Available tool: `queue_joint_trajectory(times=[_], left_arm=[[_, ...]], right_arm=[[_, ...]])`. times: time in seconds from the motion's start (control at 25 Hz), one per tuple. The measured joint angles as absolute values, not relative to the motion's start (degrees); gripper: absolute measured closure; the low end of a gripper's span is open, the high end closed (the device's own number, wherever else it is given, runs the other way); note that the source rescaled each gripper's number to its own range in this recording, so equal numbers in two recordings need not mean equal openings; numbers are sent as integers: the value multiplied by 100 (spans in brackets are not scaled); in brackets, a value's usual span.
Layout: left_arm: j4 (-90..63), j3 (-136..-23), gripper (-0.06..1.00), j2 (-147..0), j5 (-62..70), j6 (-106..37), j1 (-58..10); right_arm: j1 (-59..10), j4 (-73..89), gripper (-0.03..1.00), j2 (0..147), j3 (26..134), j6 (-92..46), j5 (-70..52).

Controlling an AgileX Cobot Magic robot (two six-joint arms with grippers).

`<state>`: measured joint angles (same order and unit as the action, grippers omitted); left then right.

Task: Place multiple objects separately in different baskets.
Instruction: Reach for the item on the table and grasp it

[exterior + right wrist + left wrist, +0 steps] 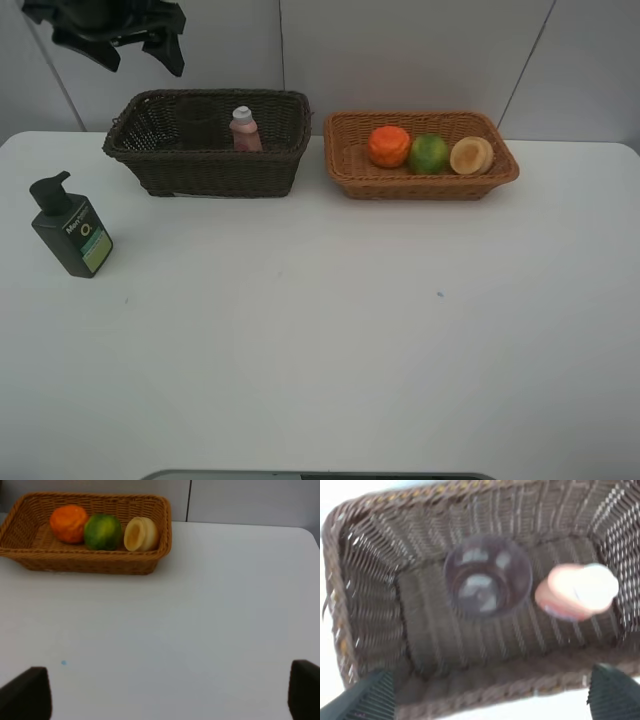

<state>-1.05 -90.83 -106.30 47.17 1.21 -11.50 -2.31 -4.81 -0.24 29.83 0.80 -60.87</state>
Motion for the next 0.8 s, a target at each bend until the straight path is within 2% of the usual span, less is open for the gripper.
queue_joint_trajectory(times=[0.32, 0.8], left_arm=[[141, -7217, -5, -9134, 4549, 440, -863], [187, -6041, -5, -8709, 4257, 887, -367]], right_arm=[[-231, -476, -3, -24, 2983, 80, -6087], [-231, -470, -3, -24, 2983, 80, -6087]])
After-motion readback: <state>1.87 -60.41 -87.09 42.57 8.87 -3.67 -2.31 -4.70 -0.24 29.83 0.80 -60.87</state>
